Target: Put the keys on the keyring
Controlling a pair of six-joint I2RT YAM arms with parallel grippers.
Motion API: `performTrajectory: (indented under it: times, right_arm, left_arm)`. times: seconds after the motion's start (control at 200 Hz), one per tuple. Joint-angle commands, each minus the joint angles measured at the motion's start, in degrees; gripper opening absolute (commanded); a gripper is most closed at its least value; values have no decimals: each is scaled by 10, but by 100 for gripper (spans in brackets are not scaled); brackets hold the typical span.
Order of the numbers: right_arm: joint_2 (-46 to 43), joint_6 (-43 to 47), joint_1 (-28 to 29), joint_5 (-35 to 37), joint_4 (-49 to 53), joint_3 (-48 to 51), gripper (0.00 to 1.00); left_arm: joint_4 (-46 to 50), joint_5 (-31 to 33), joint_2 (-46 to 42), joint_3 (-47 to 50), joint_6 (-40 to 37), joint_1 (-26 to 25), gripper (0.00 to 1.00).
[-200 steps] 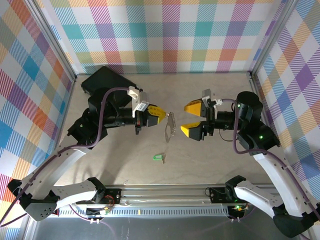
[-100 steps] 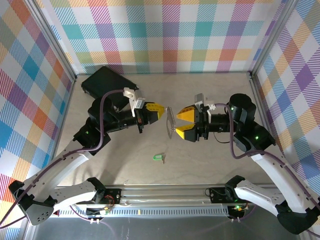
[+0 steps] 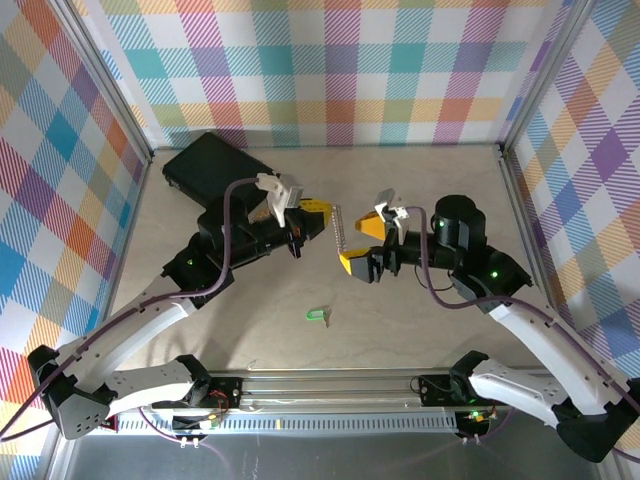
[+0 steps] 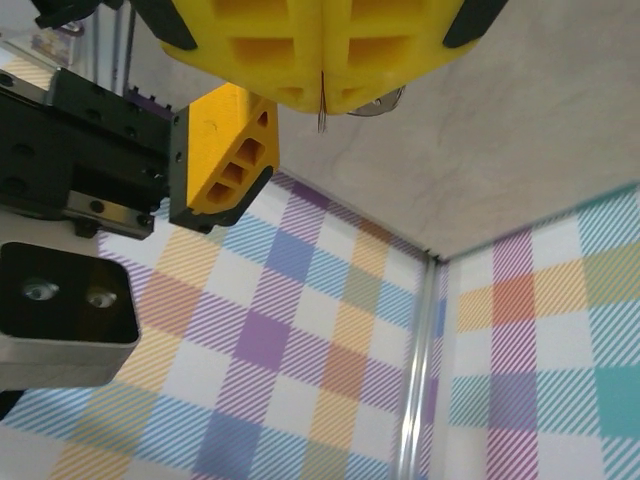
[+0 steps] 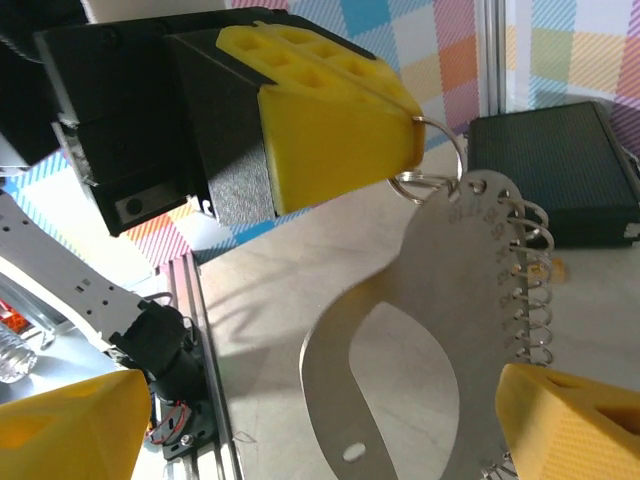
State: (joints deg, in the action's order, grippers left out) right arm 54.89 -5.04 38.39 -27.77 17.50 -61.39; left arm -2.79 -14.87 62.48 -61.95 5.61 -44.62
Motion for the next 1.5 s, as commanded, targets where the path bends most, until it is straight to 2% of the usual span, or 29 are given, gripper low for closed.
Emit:
performTrajectory:
  times: [0.0, 0.06, 0.15, 0.32, 0.515, 0.93, 1.165, 1.495]
  right_arm:
    - [15, 16, 15, 31, -15, 15, 87]
    - [19, 17, 19, 46, -21, 22, 84]
    - [23, 14, 24, 91, -21, 31, 74]
    - [16, 12, 26, 127, -36, 50, 67]
    - [13, 20, 27, 140, -47, 61, 45]
    - [1, 44, 33, 166, -36, 72, 20]
    - [9, 75, 53, 199, -11, 57, 0]
    - [-6, 124, 97, 266, -2, 55, 0]
  left_arm:
    - [7, 57, 7, -30, 9, -17, 0]
    - [8, 66, 13, -33, 9, -25, 0]
    - [3, 72, 21, -37, 8, -37, 0]
    - [5, 83, 33, -42, 3, -50, 0]
    - [3, 86, 39, -45, 2, -55, 0]
    - [15, 101, 37, -39, -10, -61, 0]
    - [39, 127, 38, -47, -35, -74, 0]
    - [107, 187, 59, -74, -87, -93, 0]
